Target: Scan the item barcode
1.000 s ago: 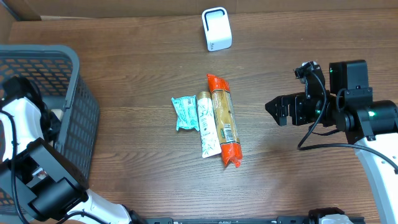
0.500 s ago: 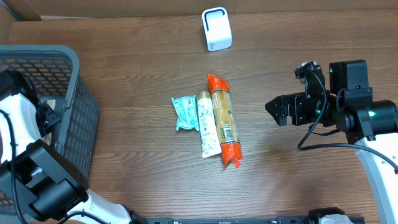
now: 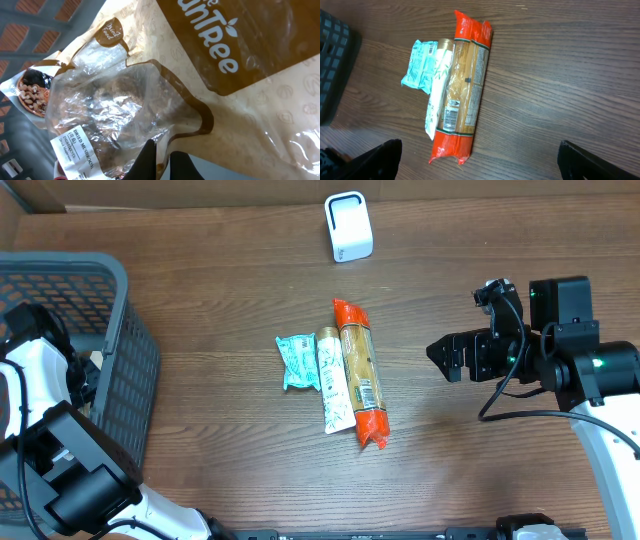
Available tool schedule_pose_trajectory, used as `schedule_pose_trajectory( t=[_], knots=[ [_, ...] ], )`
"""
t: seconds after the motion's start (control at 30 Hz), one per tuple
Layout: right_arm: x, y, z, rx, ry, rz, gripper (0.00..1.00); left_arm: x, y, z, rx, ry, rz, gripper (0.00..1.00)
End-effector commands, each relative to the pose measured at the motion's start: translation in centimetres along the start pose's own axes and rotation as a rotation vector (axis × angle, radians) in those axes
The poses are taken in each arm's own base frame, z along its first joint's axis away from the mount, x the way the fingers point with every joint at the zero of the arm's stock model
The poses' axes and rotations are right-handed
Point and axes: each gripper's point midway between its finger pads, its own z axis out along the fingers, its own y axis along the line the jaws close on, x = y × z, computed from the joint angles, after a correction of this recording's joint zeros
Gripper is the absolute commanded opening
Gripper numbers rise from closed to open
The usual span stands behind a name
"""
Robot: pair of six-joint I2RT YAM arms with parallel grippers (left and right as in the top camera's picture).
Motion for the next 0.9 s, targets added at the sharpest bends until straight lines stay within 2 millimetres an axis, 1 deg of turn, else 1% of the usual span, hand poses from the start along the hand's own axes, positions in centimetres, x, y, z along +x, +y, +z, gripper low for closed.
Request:
schedule_pose_trajectory(
  t=[0.0,0.07,0.13,0.2,0.23,0.3,0.43,0.63,0.87],
  knots=[
    [-0.9,0.4,-0.6,-0.007,-0.028,-0.01,1.0,-1.4,0.1,-0.4,0.007,-0.037,-0.027,0.09],
    [-0.8,0.4,-0.6,-0.007,-0.026,-0.009,1.0,-1.4,0.1,-0.3,0.006,-0.038,-0.027,0.27],
    [-0.8,0.4,-0.6,-0.007,-0.026,-0.009,1.0,-1.5,0.0,-0.1,0.007,-0.044,-0.02,0.49],
    [-0.8,0.4,-0.6,-0.007,-0.026,-0.009,1.0,-1.7,0.0,0.0,0.008,-0.054,-0.001,0.6],
    [-0.8,0.4,-0.6,-0.007,-0.027,-0.01,1.0,-1.8,-0.1,0.1,0.008,-0.059,0.009,0.63],
    [-0.9,0.4,-0.6,-0.007,-0.029,-0.011,1.0,-1.8,-0.1,0.2,0.008,-0.064,0.03,0.66],
    [-1.0,0.4,-0.6,-0.007,-0.034,-0.013,1.0,-1.6,-0.3,0.9,0.007,-0.067,0.054,0.69],
    [-1.0,0.4,-0.6,-0.007,-0.033,-0.012,1.0,-0.8,-0.7,2.4,0.006,-0.065,0.062,0.7],
    [-1.0,0.4,-0.6,-0.007,-0.032,-0.012,1.0,-0.2,-1.0,3.6,0.006,-0.072,0.075,0.72]
  ],
)
